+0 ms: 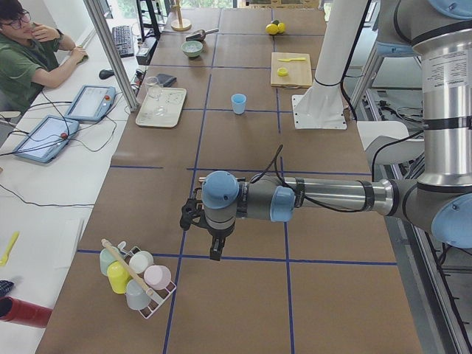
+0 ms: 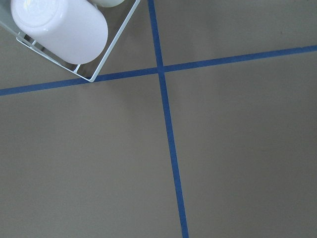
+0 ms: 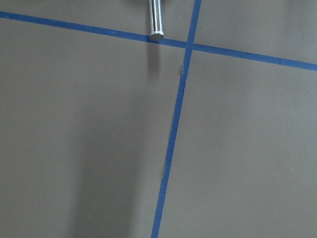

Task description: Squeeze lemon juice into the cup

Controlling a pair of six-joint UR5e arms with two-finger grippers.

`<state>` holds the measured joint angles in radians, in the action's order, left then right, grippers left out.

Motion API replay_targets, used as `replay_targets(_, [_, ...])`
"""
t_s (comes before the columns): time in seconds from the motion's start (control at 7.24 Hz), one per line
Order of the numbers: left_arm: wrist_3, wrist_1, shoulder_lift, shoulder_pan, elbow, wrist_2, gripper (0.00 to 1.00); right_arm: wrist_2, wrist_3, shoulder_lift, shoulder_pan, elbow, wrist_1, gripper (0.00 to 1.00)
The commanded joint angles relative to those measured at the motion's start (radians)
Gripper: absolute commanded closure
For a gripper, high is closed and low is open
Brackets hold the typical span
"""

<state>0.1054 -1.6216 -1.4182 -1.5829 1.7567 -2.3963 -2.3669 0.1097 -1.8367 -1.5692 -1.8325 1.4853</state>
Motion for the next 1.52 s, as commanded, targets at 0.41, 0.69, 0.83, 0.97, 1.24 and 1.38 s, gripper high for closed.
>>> replay_targets(0.41, [0.002,-0.003,-0.002,-0.002,-0.002,0.009,0.0,-0.026,-0.005,0.025,0.0,-0.019,-0.026,0.0])
replay_targets(0.69, [0.0,-0.006,-0.013,-0.002,-0.011,0.008,0.0,-0.017,-0.007,0.057,0.002,-0.007,-0.045,0.0])
replay_targets(0.83, [0.0,-0.009,-0.011,-0.002,-0.003,0.008,0.0,-0.032,-0.033,0.066,0.002,-0.005,-0.043,0.0])
replay_targets(0.97, [0.0,-0.01,-0.013,-0.002,0.0,0.008,0.0,-0.031,-0.062,0.071,0.002,-0.002,-0.051,0.0])
replay_targets(1.24, [0.001,-0.049,-0.013,-0.002,-0.003,0.008,0.0,-0.029,-0.062,0.066,0.002,-0.013,-0.086,0.0])
replay_targets(1.38, [0.0,-0.064,-0.013,-0.002,-0.002,0.008,0.0,-0.034,-0.074,0.065,0.023,-0.037,-0.146,0.0])
